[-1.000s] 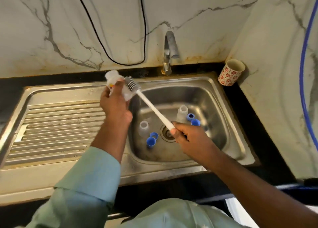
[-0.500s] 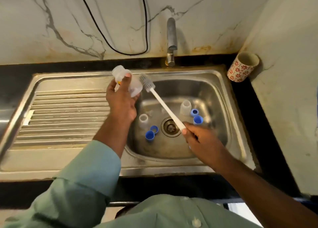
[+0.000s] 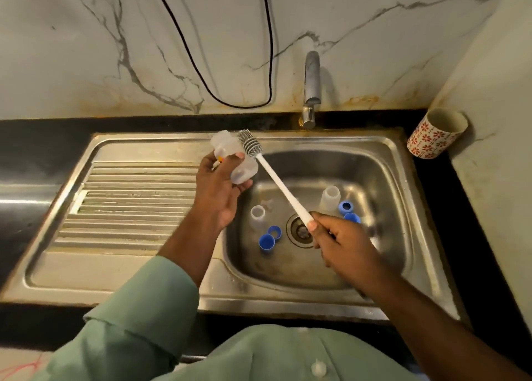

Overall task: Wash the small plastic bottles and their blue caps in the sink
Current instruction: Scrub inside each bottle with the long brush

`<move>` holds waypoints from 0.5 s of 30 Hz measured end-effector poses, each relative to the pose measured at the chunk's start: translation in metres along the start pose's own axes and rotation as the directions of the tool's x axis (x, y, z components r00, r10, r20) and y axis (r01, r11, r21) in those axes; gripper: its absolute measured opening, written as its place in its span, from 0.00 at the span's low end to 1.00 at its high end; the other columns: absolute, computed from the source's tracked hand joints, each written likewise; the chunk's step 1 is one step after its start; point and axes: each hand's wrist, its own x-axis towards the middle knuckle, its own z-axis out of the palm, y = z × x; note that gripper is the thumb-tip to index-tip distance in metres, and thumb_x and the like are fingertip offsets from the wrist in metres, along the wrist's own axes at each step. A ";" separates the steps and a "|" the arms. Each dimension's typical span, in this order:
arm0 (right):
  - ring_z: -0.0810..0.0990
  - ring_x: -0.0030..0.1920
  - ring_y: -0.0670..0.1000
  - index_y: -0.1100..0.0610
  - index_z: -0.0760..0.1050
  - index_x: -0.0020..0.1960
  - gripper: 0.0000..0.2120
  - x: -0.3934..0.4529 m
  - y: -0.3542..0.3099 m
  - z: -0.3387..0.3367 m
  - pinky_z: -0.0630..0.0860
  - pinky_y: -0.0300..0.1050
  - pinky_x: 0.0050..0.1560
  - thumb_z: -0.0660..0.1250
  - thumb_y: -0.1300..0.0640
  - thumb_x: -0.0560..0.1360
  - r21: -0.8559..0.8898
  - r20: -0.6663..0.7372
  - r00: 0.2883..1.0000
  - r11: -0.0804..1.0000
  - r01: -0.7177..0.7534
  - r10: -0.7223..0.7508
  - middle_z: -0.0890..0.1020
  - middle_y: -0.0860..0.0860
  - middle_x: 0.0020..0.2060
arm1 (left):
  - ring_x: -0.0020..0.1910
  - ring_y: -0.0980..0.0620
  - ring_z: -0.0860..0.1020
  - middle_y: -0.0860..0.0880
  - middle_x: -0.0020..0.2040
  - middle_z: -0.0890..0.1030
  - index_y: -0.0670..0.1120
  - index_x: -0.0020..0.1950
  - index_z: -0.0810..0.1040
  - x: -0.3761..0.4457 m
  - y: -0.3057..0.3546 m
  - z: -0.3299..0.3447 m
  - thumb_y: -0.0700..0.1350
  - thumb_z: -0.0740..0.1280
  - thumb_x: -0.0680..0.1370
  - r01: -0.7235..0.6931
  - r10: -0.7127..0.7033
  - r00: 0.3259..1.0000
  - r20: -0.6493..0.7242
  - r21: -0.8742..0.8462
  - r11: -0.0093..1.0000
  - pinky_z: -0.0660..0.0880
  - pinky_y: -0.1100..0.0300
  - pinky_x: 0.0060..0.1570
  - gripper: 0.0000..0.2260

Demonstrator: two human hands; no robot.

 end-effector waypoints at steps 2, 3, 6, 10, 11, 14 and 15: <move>0.70 0.26 0.42 0.48 0.76 0.41 0.11 -0.003 -0.003 0.006 0.72 0.45 0.31 0.60 0.52 0.81 0.001 0.007 1.000 1.000 -0.017 0.017 0.74 0.46 0.28 | 0.53 0.42 0.81 0.38 0.64 0.77 0.41 0.73 0.68 0.007 0.004 -0.011 0.41 0.73 0.72 0.007 -0.007 1.000 0.013 -0.019 1.000 0.79 0.54 0.39 0.30; 0.69 0.26 0.42 0.48 0.77 0.41 0.12 -0.006 -0.002 0.006 0.72 0.45 0.31 0.60 0.52 0.81 -0.015 0.030 0.999 1.000 -0.019 0.020 0.75 0.48 0.28 | 0.55 0.41 0.81 0.37 0.64 0.78 0.41 0.72 0.69 0.011 0.007 -0.018 0.41 0.72 0.73 0.004 -0.004 1.000 0.002 -0.052 0.999 0.79 0.52 0.41 0.29; 0.69 0.26 0.42 0.48 0.79 0.43 0.11 -0.012 -0.007 0.012 0.69 0.41 0.30 0.60 0.51 0.81 -0.075 0.074 0.997 0.997 -0.016 0.022 0.76 0.53 0.31 | 0.53 0.43 0.80 0.37 0.62 0.79 0.41 0.72 0.69 0.009 0.015 -0.026 0.44 0.72 0.67 0.041 -0.039 0.999 0.027 -0.063 0.997 0.79 0.52 0.43 0.33; 0.73 0.28 0.40 0.44 0.71 0.34 0.18 -0.010 -0.034 0.035 0.66 0.34 0.33 0.59 0.55 0.82 -0.027 -0.062 0.998 0.999 0.020 -0.022 0.76 0.39 0.27 | 0.52 0.43 0.79 0.40 0.58 0.78 0.41 0.72 0.69 -0.002 0.014 -0.024 0.41 0.71 0.68 0.079 -0.079 0.990 0.119 0.002 0.997 0.79 0.53 0.41 0.32; 0.72 0.28 0.40 0.44 0.71 0.33 0.19 -0.013 -0.037 0.039 0.66 0.35 0.33 0.60 0.55 0.82 -0.028 -0.056 0.998 0.999 0.018 -0.020 0.76 0.37 0.27 | 0.53 0.42 0.79 0.39 0.58 0.78 0.42 0.72 0.68 0.000 0.016 -0.027 0.39 0.70 0.69 0.068 -0.063 0.991 0.119 -0.044 0.997 0.80 0.51 0.44 0.31; 0.69 0.27 0.42 0.33 0.75 0.36 0.19 -0.031 -0.040 0.045 0.68 0.39 0.31 0.60 0.52 0.81 -0.061 0.022 1.000 0.998 -0.004 0.005 0.75 0.40 0.27 | 0.53 0.41 0.81 0.39 0.59 0.79 0.46 0.73 0.67 0.006 0.032 -0.042 0.35 0.69 0.73 0.028 -0.022 0.999 0.049 -0.122 0.992 0.79 0.44 0.52 0.29; 0.68 0.27 0.42 0.31 0.75 0.36 0.20 -0.033 -0.042 0.049 0.69 0.41 0.31 0.60 0.52 0.81 -0.038 0.015 1.000 0.999 -0.012 0.013 0.74 0.41 0.26 | 0.53 0.42 0.82 0.40 0.58 0.80 0.46 0.72 0.67 0.003 0.032 -0.044 0.35 0.69 0.74 0.035 -0.030 0.998 0.062 -0.079 0.996 0.78 0.44 0.53 0.28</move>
